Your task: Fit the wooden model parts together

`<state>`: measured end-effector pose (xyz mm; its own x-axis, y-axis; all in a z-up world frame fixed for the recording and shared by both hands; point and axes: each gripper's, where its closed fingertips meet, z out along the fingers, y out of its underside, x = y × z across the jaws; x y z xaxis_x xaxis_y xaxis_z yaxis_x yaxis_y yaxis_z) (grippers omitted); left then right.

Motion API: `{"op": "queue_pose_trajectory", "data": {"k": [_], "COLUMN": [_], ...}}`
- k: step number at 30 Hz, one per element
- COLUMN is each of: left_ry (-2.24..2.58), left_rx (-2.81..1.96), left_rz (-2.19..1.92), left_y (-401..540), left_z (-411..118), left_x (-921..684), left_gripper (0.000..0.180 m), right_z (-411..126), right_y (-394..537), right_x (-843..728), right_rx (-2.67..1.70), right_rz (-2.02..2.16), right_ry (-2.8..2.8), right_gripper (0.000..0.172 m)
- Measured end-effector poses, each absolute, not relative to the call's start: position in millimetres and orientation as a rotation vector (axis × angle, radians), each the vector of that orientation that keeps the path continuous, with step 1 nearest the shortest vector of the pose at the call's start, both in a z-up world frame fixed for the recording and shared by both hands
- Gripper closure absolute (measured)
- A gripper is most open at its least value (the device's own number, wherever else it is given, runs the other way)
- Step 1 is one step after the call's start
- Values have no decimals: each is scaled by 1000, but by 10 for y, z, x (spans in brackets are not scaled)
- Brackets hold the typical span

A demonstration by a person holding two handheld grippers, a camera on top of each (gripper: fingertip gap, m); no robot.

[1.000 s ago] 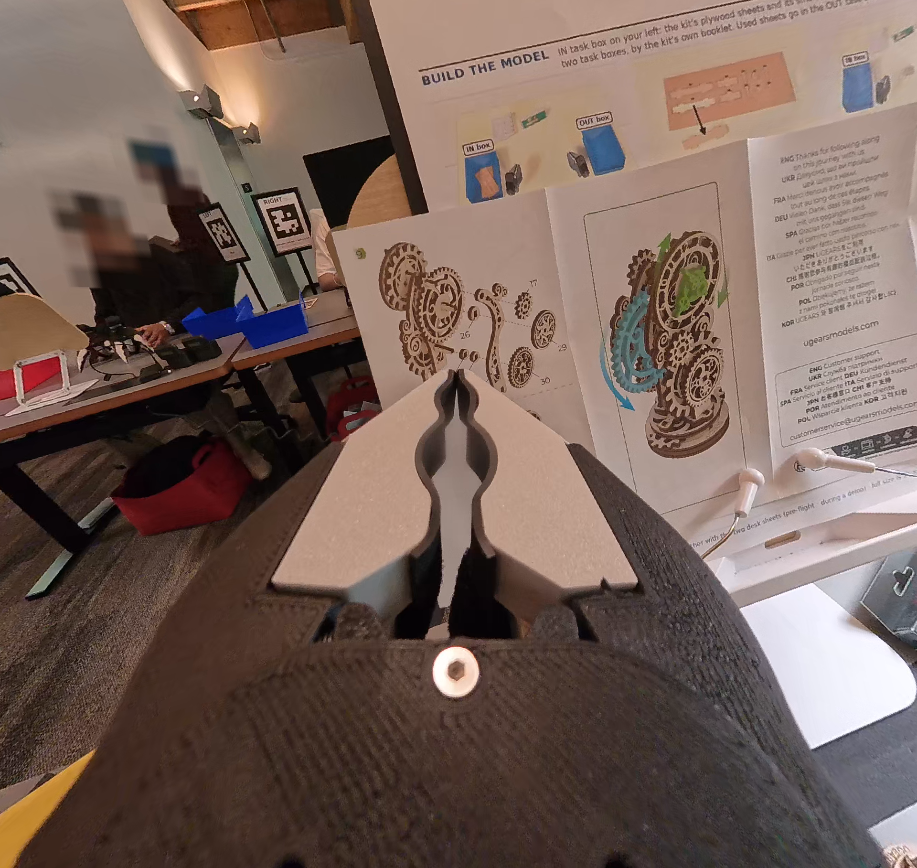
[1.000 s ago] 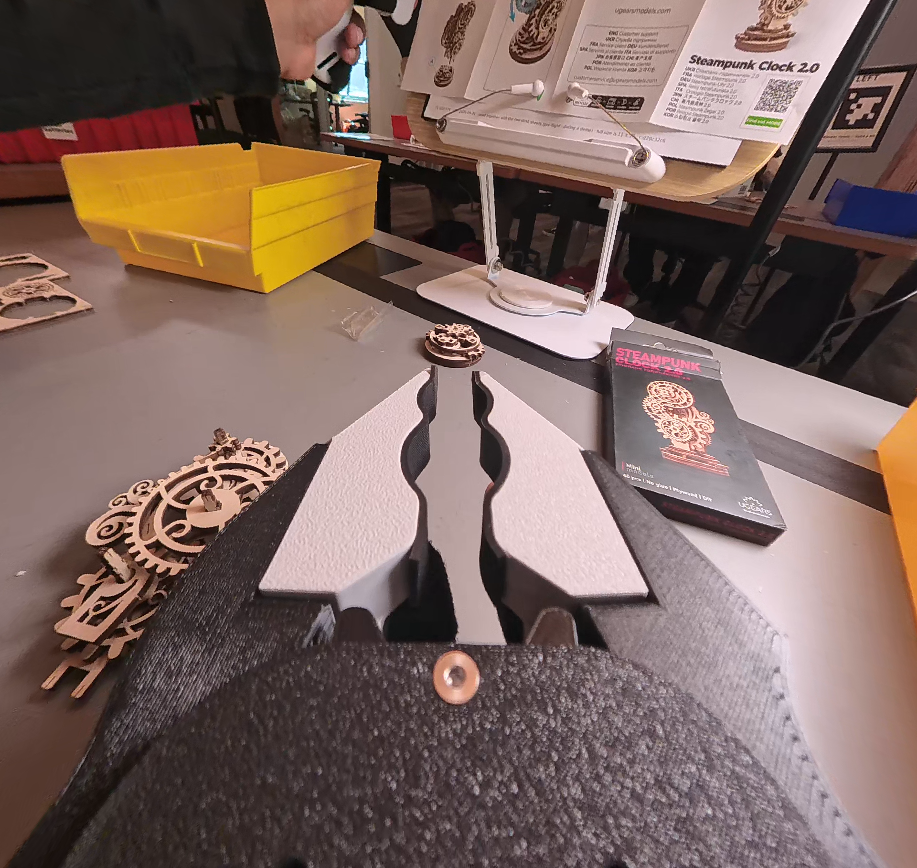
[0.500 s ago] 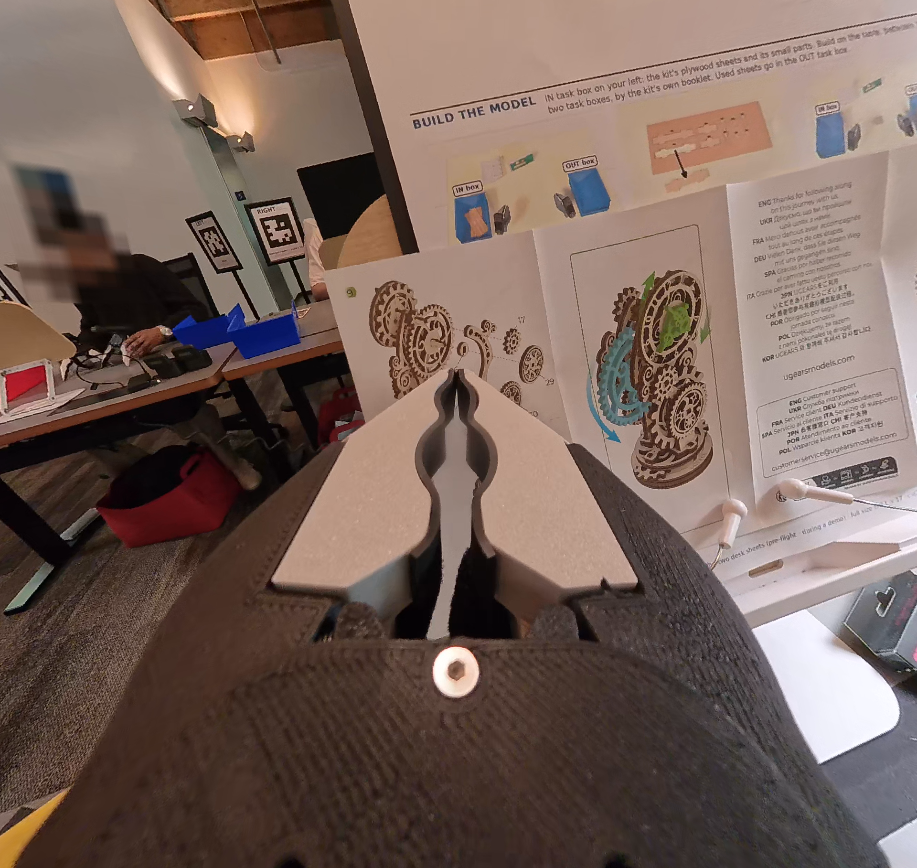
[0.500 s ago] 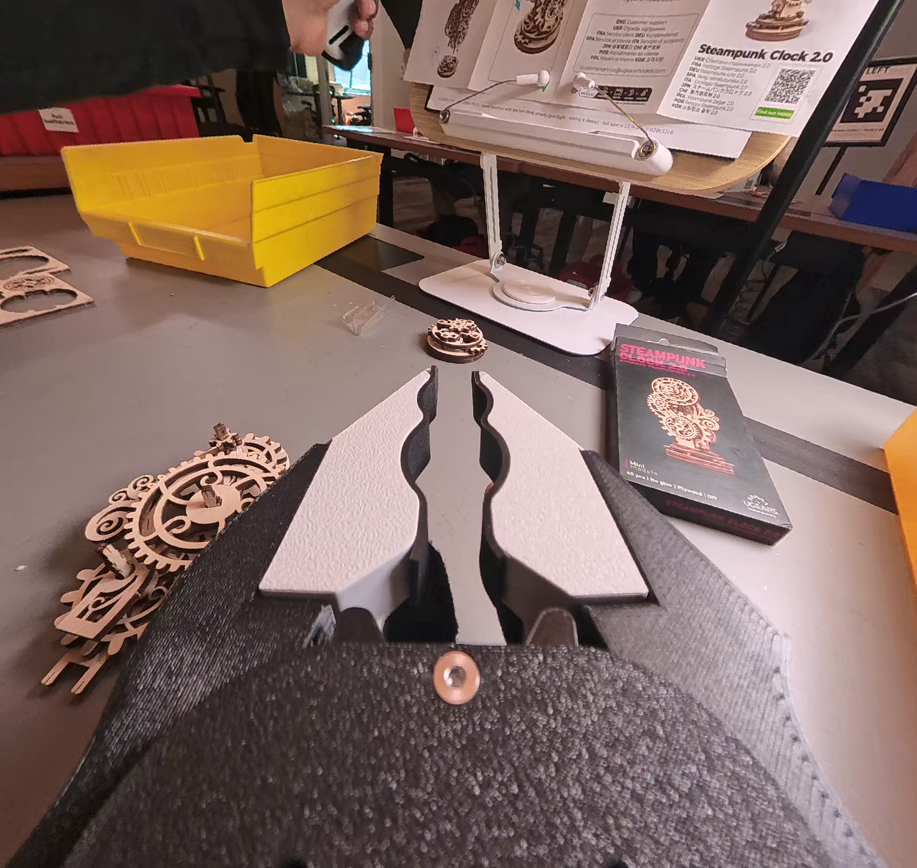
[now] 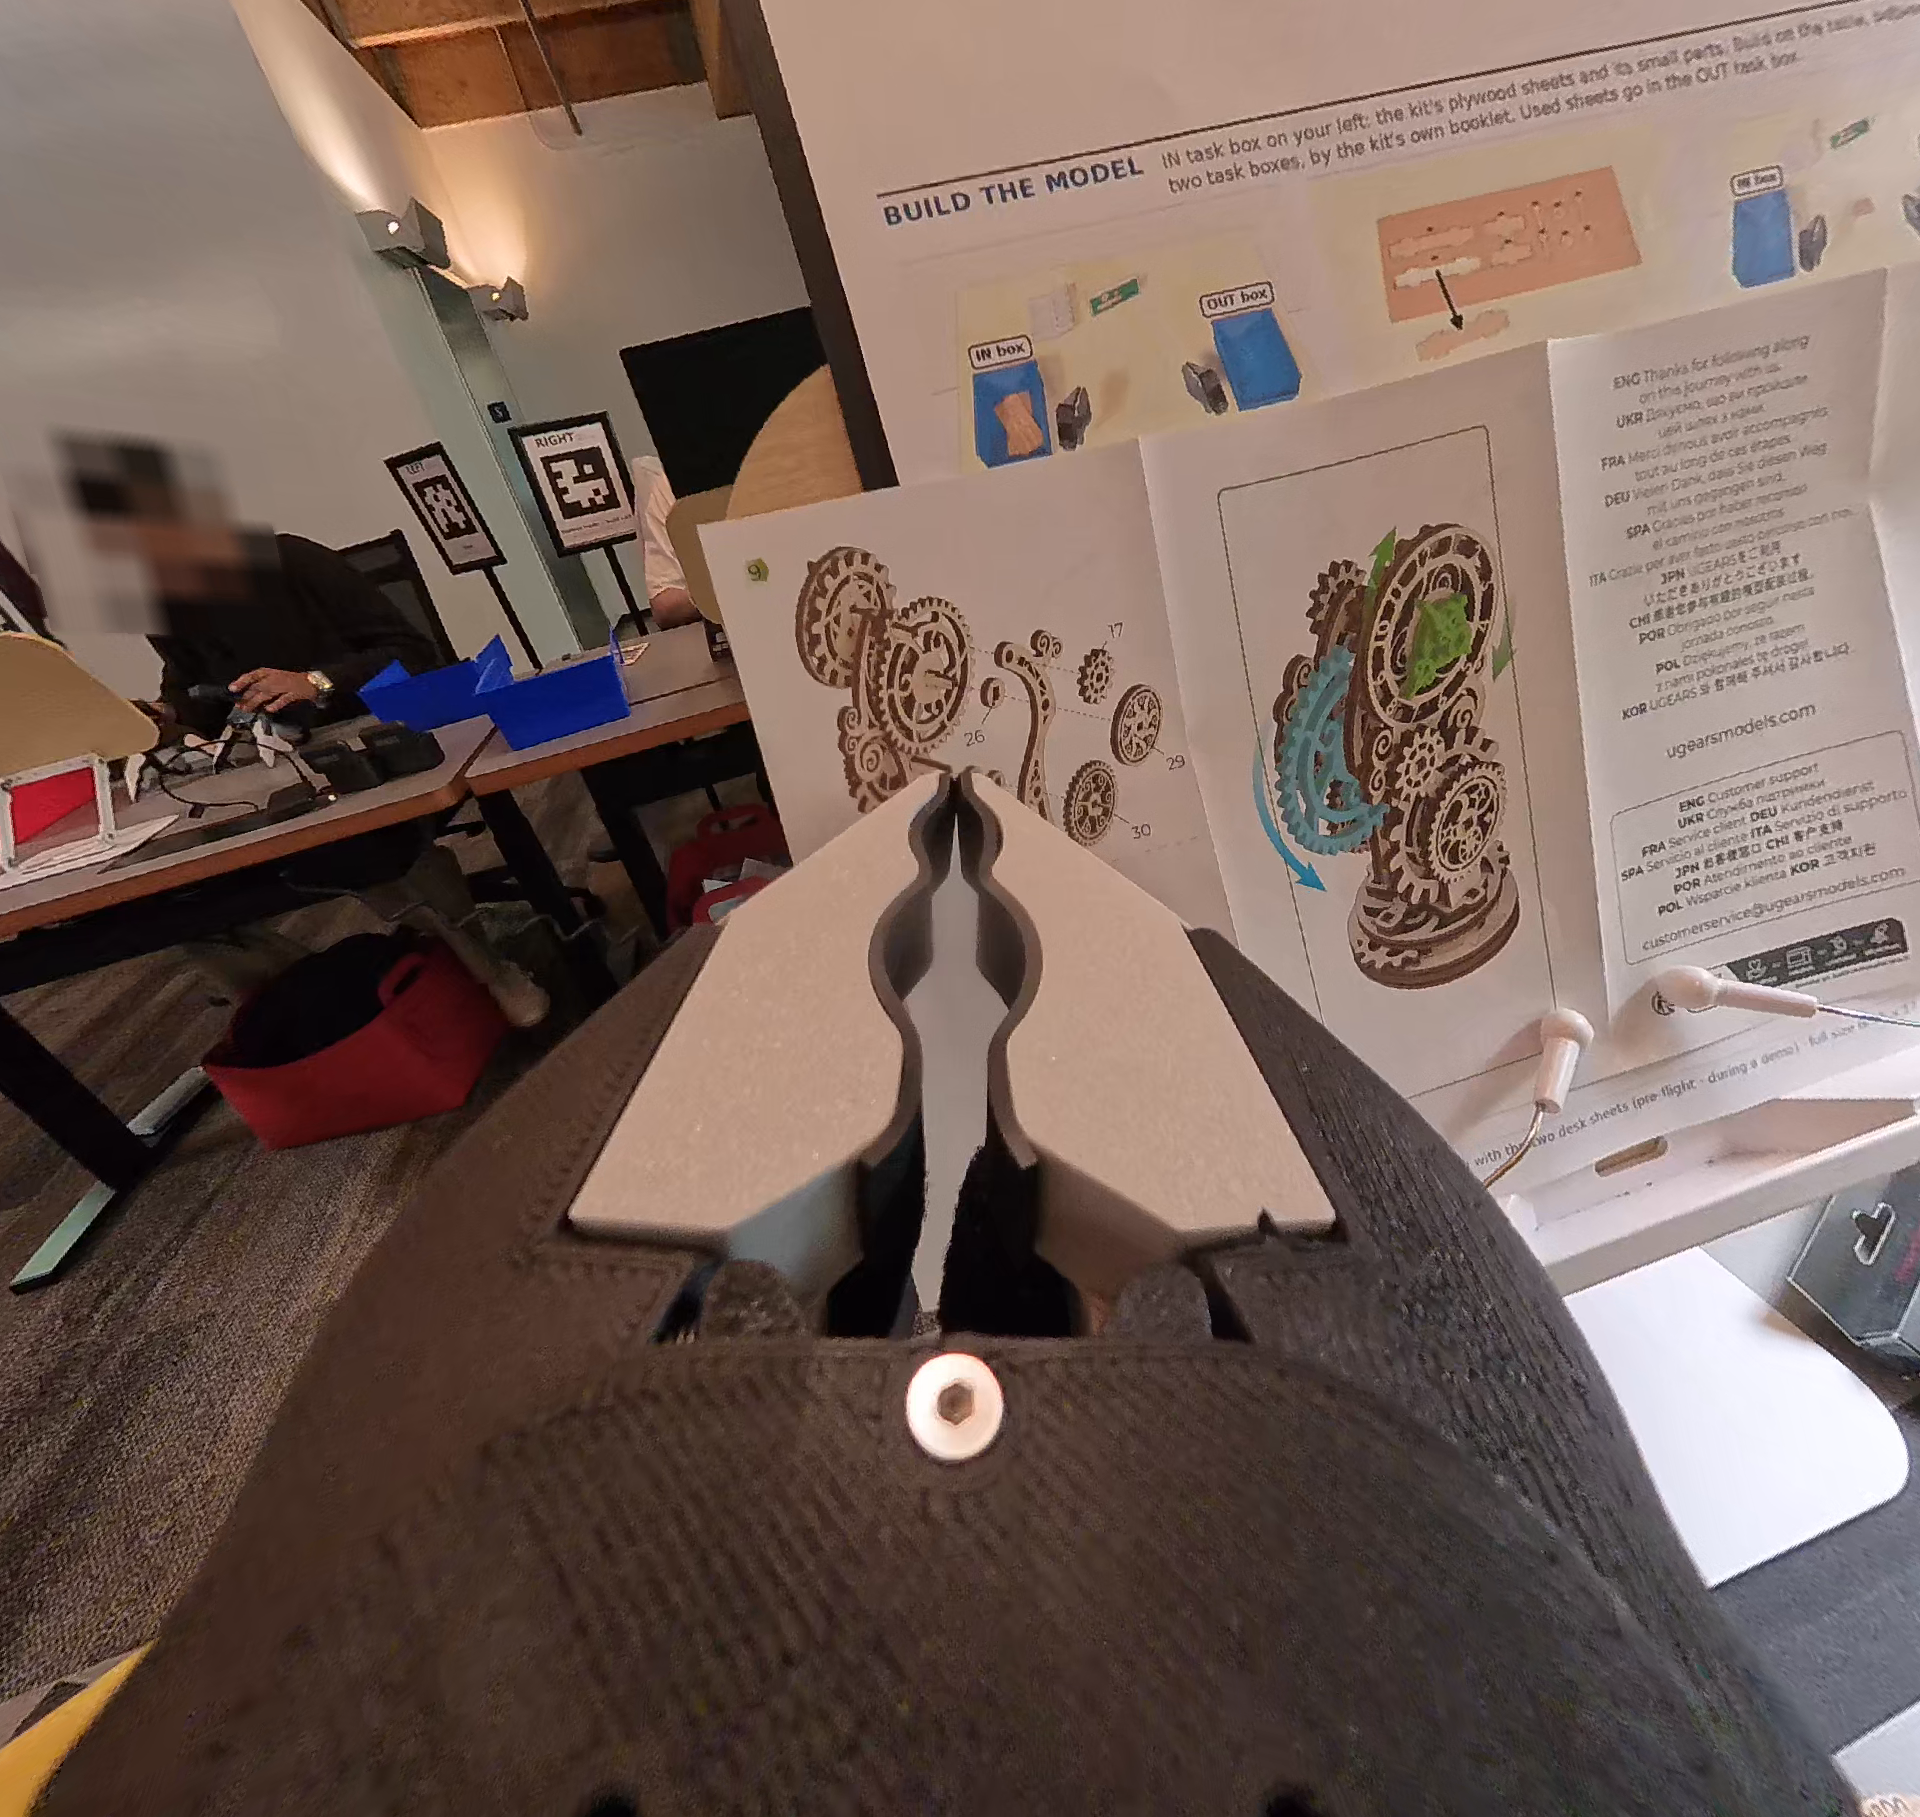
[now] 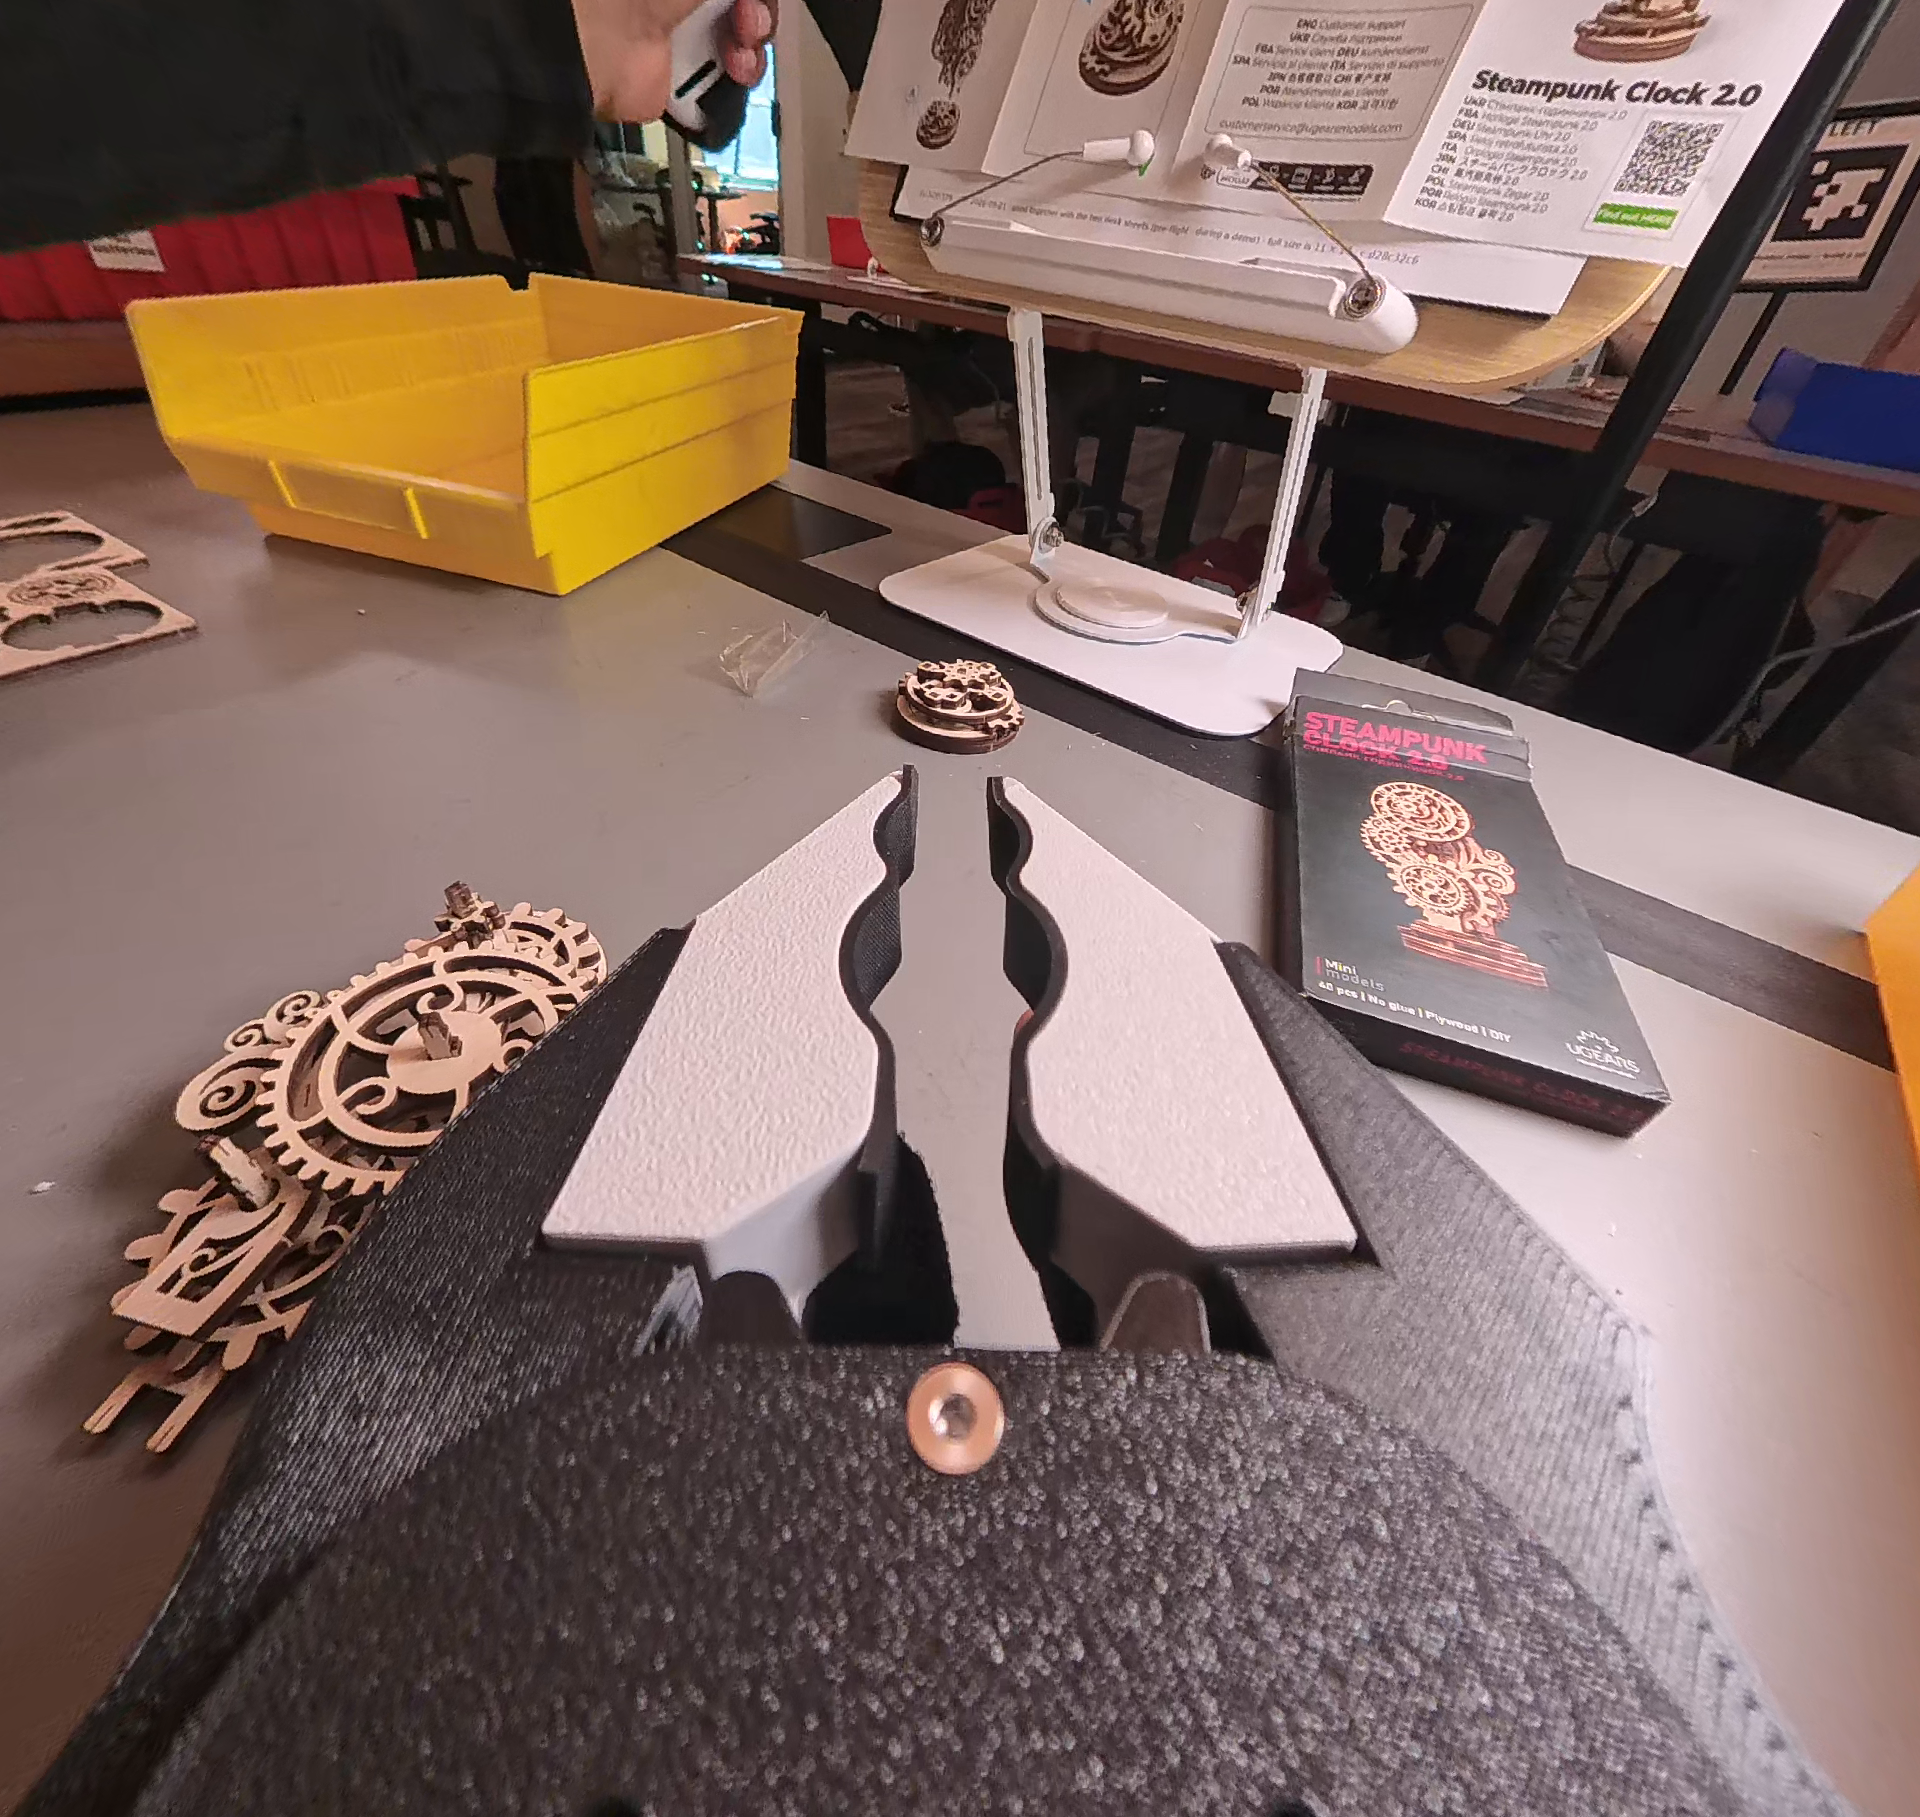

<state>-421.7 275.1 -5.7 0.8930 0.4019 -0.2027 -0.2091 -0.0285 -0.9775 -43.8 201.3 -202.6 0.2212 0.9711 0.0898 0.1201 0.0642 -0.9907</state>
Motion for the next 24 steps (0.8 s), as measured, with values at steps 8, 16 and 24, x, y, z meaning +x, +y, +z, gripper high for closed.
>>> {"op": "queue_pose_trajectory", "data": {"k": [8, 16, 24], "left_ry": [-166, 40, -76], "left_rx": [-1534, -1646, -1925], "left_rz": [477, 442, 706], "left_y": [2669, 1853, -270], "left_z": [-131, -84, -901], "left_x": [-4217, -3791, -3960], "left_gripper": [180, 166, 107], "right_z": [-2026, -1959, -1916], "right_y": [2018, 2009, 2086], "right_x": [-437, -418, -344], "right_rx": [-1335, -1314, -1318], "right_rz": [933, 935, 892], "right_ry": [-1152, -1141, -1100], "right_gripper": [160, 160, 160]}}
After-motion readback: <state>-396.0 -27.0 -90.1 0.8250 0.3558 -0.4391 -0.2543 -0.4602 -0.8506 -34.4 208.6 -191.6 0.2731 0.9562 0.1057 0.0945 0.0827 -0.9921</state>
